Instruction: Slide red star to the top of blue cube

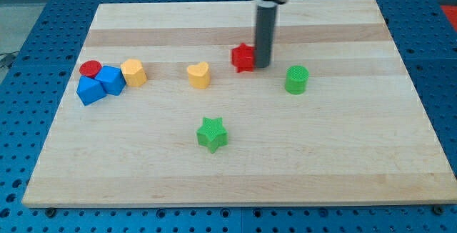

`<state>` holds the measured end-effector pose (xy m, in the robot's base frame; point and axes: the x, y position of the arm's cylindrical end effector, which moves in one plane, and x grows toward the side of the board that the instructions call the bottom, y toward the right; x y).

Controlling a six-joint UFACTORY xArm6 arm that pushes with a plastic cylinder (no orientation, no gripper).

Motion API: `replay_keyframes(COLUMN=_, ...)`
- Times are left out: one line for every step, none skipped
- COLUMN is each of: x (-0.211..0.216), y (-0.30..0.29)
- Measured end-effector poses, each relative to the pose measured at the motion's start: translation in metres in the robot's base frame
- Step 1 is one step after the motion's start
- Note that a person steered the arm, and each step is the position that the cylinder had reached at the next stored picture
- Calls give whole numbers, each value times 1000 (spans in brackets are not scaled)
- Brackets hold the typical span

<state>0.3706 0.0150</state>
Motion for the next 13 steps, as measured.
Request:
replay_keyframes(x=-1, y=-54)
replay_keyframes(x=-17, y=-99)
replay_keyframes(x=-36, y=-126)
replay_keyframes(x=-38, y=-137)
replay_keyframes(x=-58, y=-131)
replay_keyframes(x=-93, y=-133)
replay_keyframes(x=-93, y=-161)
replay_keyframes(x=-77, y=-162)
replay_keyframes(x=-78, y=-144)
replay_keyframes(x=-78, y=-132)
replay_keyframes(x=-76, y=-177)
replay_keyframes(x=-58, y=-200)
replay_keyframes(x=-58, y=-192)
